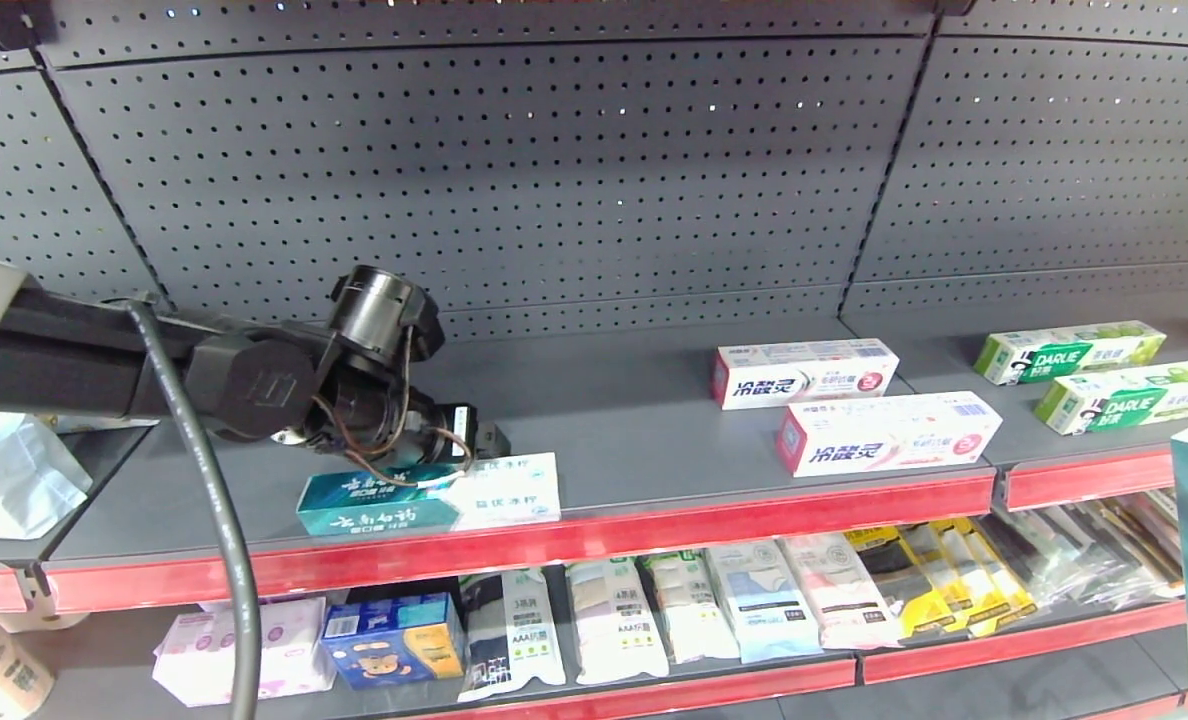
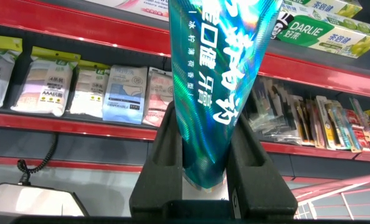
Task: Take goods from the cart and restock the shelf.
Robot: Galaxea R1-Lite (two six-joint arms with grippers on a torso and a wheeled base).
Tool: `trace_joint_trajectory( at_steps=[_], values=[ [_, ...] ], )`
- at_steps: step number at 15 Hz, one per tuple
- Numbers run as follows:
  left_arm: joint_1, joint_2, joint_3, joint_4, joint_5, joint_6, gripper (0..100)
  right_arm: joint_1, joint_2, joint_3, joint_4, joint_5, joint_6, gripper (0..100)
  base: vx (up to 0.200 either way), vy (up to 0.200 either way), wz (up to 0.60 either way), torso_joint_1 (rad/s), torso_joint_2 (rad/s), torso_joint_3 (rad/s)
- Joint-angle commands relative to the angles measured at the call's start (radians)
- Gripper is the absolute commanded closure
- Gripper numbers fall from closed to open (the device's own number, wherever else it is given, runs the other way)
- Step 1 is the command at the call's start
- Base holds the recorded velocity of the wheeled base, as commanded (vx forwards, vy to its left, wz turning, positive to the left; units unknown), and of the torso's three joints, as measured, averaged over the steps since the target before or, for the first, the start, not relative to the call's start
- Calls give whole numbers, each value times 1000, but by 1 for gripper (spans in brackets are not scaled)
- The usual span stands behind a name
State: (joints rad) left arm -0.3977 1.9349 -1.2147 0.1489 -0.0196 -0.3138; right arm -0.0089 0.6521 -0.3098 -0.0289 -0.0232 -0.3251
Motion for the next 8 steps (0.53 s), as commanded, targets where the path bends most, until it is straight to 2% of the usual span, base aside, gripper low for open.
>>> trace_joint_trajectory(
  at_steps=[1,8],
  values=[
    [-1,18,-2,-12,-3,-1,0,0,1,1,1,0,0,100,0,0,0,0,0,0],
    [-7,21,-5,-15,-46,-4,0,0,1,0,0,0,0,100,0,0,0,0,0,0]
  ],
)
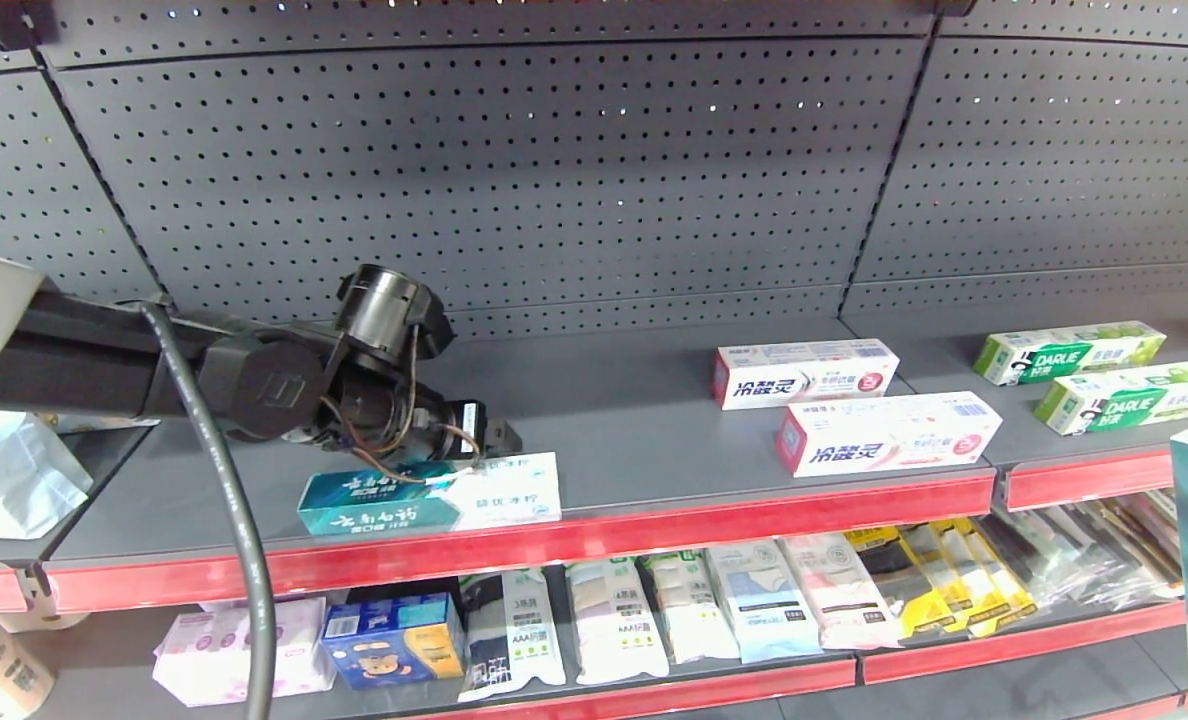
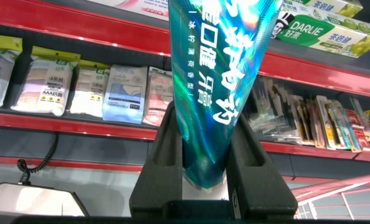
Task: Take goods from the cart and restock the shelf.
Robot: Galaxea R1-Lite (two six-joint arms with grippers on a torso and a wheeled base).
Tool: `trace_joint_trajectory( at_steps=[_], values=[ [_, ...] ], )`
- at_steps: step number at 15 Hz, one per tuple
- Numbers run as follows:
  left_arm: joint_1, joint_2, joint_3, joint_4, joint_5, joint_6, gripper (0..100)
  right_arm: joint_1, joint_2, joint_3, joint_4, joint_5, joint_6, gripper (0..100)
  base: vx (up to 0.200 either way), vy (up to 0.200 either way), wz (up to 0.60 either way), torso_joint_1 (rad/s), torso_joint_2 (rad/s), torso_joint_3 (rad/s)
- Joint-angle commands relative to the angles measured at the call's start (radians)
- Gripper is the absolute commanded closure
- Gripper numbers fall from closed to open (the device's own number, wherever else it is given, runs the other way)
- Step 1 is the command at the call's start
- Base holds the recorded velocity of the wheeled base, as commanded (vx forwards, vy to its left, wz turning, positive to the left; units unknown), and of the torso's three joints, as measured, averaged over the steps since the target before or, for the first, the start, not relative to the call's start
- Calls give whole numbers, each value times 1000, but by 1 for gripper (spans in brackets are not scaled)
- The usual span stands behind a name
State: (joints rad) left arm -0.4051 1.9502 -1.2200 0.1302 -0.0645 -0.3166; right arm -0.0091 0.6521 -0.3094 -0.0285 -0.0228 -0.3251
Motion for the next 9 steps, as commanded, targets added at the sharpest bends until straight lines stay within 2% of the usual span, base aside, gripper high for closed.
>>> trace_joint_trajectory(
  at_steps=[1,3,9],
  values=[
    [0,1,2,3,-15,1,0,0,1,-1,-1,0,0,100,0,0,0,0,0,0],
    [-1,-11,7,11,-43,2,0,0,1,-1,-1,0,0,100,0,0,0,0,0,0],
    [-1,-11,30,9,-46,13,0,0,6,1,1,0,0,100,0,0,0,0,0,0]
  ],
)
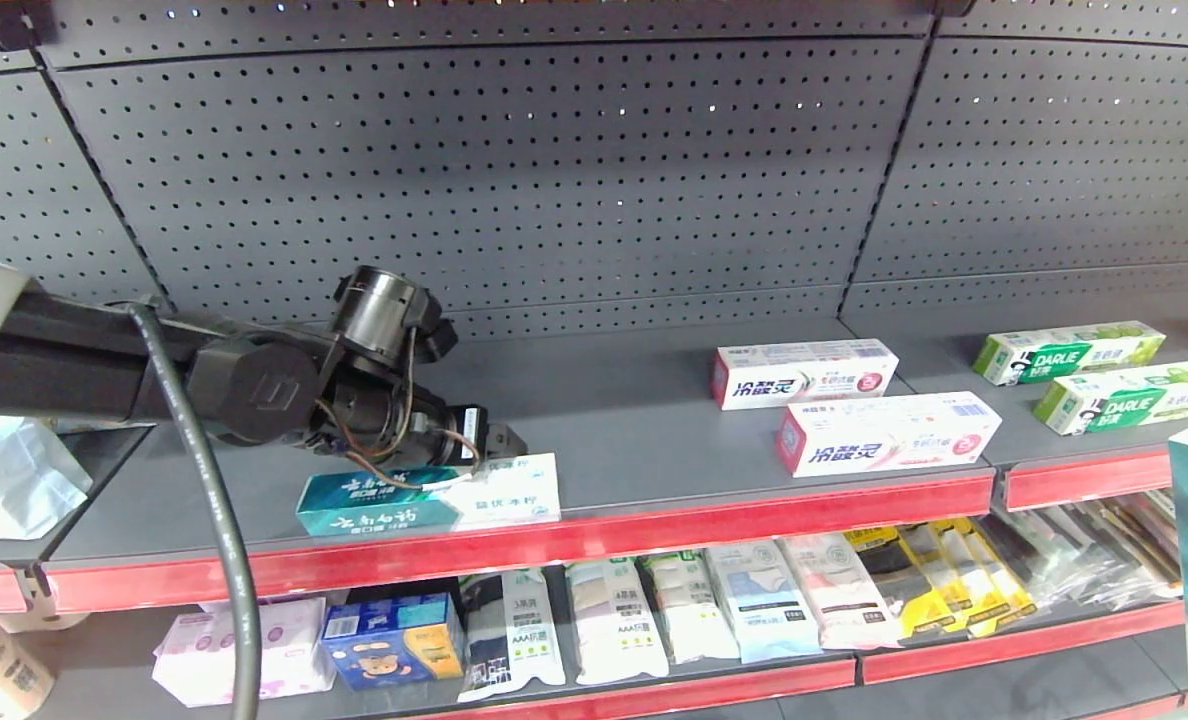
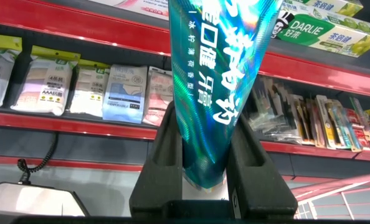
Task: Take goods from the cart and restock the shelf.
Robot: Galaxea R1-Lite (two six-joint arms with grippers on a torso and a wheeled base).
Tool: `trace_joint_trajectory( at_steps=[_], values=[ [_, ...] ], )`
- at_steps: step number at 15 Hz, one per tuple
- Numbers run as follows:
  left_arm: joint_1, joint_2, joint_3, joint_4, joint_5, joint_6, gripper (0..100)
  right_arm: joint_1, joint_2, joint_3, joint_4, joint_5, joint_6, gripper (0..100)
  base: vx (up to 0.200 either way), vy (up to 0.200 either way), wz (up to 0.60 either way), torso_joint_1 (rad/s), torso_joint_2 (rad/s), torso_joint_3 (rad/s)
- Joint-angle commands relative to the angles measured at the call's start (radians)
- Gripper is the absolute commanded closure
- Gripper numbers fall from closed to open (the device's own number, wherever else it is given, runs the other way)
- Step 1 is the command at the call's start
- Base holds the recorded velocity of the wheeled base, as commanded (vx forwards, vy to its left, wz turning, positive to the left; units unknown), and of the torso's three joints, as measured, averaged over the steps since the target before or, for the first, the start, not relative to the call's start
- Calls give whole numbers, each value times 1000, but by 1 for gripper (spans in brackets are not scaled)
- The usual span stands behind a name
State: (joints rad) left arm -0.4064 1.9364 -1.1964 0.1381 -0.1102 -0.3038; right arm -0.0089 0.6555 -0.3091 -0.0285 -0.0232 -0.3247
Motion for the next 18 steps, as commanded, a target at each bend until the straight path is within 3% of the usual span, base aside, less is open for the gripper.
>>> trace_joint_trajectory(
  at_steps=[1,7,9,18],
  values=[
    [0,3,8,3,0,0,0,0,6,1,-1,0,-1,100,0,0,0,0,0,0],
    [0,0,9,2,-29,2,0,0,6,5,-1,0,-1,100,0,0,0,0,0,0],
    [0,-2,8,2,-43,17,0,0,4,7,-1,0,-1,100,0,0,0,0,0,0],
    [3,-8,12,0,-46,20,0,0,-2,8,-1,0,-1,100,0,0,0,0,0,0]
  ],
)
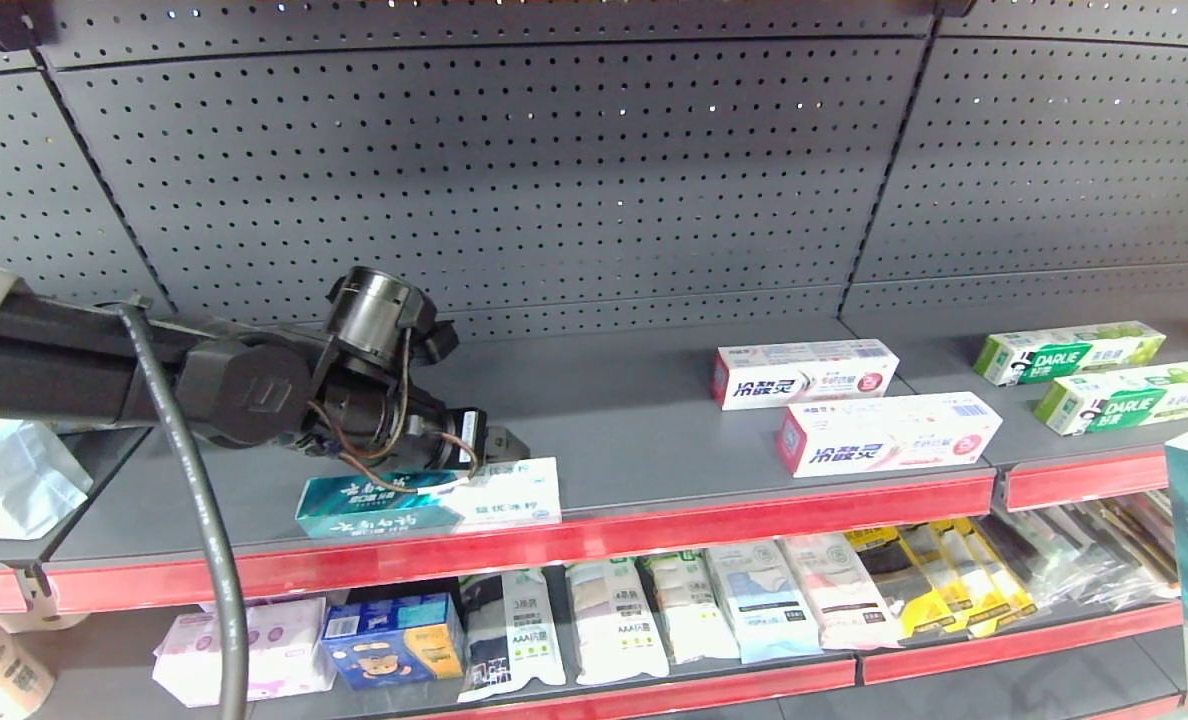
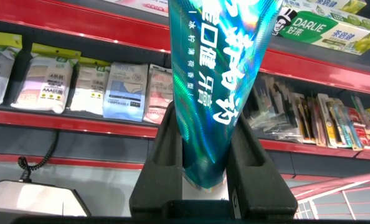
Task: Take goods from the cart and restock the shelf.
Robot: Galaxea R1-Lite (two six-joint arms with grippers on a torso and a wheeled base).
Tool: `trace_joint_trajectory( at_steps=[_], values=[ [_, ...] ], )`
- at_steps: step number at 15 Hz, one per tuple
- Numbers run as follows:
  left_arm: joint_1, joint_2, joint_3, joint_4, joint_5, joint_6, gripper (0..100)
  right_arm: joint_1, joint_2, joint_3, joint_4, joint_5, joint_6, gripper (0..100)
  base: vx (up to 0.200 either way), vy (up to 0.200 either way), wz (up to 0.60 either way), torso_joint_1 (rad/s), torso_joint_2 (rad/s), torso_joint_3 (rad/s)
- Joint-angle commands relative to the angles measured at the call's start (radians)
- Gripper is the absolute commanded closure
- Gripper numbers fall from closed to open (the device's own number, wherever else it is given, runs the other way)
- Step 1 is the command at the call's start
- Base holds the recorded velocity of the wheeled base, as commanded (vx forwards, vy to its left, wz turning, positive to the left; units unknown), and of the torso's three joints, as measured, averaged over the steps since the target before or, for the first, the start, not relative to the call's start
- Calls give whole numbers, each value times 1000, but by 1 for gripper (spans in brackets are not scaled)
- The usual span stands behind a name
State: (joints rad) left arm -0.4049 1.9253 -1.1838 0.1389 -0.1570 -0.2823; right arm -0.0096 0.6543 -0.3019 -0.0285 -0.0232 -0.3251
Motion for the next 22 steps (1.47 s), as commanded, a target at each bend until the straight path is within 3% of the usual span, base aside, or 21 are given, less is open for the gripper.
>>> trace_joint_trajectory(
  at_steps=[1,11,15,22],
  values=[
    [5,1,-2,-4,5,-1,0,0,-1,1,-1,0,0,100,0,0,0,0,0,0],
    [54,-45,-14,-7,4,-12,0,0,-2,1,-1,2,0,100,0,0,0,0,0,0],
    [98,-95,-3,-5,-4,-11,0,0,4,0,-1,2,0,100,0,0,0,0,0,0],
    [163,-252,107,-4,-9,-6,0,0,15,-5,-7,11,5,100,0,0,0,0,0,0]
  ],
)
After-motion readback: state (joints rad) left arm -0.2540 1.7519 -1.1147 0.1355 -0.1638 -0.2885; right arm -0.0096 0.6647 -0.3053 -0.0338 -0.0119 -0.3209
